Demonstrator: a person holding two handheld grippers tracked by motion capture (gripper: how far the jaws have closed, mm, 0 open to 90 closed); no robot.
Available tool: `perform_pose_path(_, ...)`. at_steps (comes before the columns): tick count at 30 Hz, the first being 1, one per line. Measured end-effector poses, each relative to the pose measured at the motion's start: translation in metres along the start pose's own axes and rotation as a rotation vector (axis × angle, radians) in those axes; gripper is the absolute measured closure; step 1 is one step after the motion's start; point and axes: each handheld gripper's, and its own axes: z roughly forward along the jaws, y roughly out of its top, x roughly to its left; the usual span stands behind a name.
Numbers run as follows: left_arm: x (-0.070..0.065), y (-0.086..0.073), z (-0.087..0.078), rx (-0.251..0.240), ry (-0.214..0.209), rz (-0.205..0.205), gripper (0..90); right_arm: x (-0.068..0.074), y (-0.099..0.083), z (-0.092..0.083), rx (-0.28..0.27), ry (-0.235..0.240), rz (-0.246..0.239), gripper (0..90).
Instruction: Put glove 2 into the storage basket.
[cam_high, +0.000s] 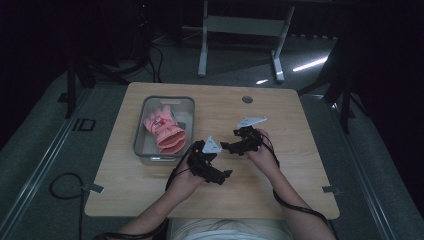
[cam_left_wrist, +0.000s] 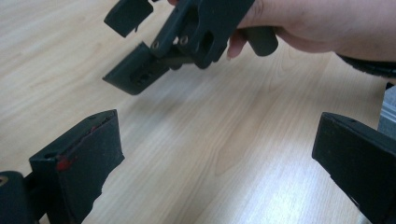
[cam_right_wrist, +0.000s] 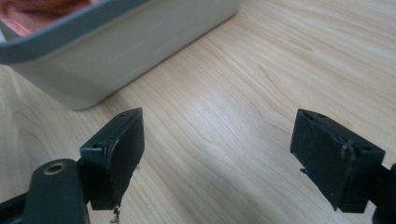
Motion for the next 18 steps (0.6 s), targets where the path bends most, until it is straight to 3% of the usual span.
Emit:
perform_pose_path(5, -0.004, -0.01, 0.008, 0.013, 0.004, 0.015, 1.1, -0.002, -0.011, 0.0, 0.0, -0.01, 0.015, 17.4)
perform_pose_path(7, -0.005, -0.015, 0.011, 0.017, -0.013, -0.001, 1.1, -0.003, -0.016, 0.001, -0.003, -0.01, 0.016, 17.4)
perform_pose_path(18, -0.004, -0.04, 0.028, 0.053, -0.008, -0.016, 1.2, -0.007, -0.032, -0.001, 0.012, -0.042, 0.012, 17.2)
